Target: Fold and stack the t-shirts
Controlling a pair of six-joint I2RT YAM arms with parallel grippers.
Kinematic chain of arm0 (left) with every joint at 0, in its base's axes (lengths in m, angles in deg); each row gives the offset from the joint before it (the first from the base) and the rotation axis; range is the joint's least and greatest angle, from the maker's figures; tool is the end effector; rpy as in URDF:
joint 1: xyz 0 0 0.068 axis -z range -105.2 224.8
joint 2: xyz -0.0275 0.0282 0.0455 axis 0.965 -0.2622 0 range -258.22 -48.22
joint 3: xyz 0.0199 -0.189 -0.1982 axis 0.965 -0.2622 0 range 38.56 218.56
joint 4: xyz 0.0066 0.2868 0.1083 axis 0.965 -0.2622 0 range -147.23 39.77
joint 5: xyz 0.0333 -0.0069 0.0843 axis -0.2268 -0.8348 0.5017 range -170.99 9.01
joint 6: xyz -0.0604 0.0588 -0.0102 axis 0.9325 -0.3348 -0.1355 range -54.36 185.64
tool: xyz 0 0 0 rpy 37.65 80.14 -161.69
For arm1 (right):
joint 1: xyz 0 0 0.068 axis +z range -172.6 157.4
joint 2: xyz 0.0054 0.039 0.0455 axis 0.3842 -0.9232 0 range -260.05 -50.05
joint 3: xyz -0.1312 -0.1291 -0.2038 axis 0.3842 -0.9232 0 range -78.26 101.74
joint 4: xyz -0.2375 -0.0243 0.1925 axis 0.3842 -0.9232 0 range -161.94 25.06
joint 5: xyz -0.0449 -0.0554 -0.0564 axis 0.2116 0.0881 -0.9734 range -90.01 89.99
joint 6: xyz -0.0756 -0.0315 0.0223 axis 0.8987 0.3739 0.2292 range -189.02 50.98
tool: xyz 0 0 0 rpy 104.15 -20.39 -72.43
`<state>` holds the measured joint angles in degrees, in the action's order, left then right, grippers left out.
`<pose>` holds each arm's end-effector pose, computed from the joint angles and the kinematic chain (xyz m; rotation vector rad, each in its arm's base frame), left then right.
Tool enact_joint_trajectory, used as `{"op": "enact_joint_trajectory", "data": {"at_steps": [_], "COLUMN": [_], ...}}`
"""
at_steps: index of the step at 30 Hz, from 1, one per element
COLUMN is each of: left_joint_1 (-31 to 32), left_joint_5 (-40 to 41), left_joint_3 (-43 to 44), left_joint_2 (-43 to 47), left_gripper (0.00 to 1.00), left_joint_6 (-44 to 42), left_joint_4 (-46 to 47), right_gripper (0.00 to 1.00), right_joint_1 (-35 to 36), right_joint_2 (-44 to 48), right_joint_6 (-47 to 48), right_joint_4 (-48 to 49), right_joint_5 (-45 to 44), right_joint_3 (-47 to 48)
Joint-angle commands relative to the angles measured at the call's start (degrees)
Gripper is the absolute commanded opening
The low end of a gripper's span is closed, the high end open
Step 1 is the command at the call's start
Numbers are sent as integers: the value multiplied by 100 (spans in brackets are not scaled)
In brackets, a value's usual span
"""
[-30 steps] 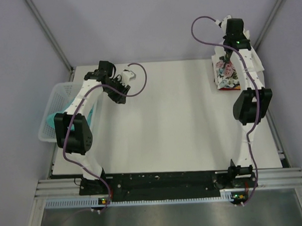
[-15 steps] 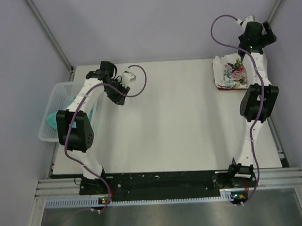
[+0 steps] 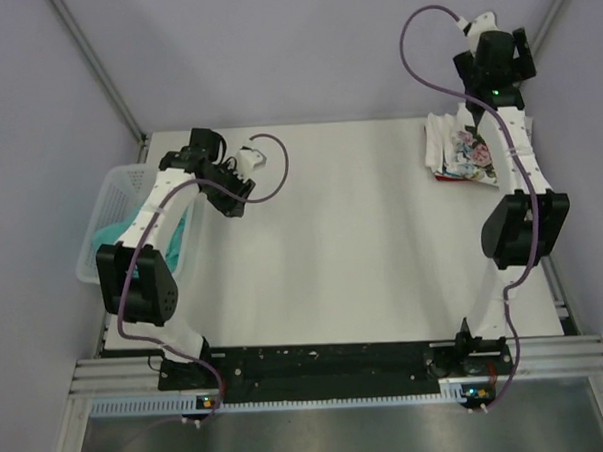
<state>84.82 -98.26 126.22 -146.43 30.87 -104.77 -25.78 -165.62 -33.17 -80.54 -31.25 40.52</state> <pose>0.4077 -0.0945 0.2503 1.0888 2.4095 -0.2671 0.5552 -0.0696 0.4001 -0.1189 1.8576 -0.9665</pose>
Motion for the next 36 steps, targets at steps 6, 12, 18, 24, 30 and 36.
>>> {"op": "enact_joint_trajectory", "data": {"at_steps": [6,12,18,24,30,36], "left_joint_1": [-18,-158,-571,-1151,-1178,-1248], "left_joint_5": [-91,-337,-530,-655,58,41], "left_joint_3": [-1495,-2927,-4597,-5934,-6006,-5918], "left_joint_2": [1787,2824,3370,3318,2747,2535], "left_gripper": [50,57,63,65,66,65], "left_joint_6": [-294,-102,399,1935,2448,2474], "left_joint_4": [382,1471,3753,6681,7116,7098], "right_gripper": [99,99,99,99,99,99], "right_joint_1": [862,1328,1408,1417,1425,1452], "right_joint_2": [2809,4322,5289,6045,6976,7627], "right_joint_6": [-3416,-4323,-4728,-4624,-4149,-4052], "right_joint_4": [-71,1672,2885,3175,3326,4335], "right_joint_5": [3296,4161,3628,3168,2650,2351], "right_joint_3": [-3295,-6319,-8772,-9601,-10180,-11368]}}
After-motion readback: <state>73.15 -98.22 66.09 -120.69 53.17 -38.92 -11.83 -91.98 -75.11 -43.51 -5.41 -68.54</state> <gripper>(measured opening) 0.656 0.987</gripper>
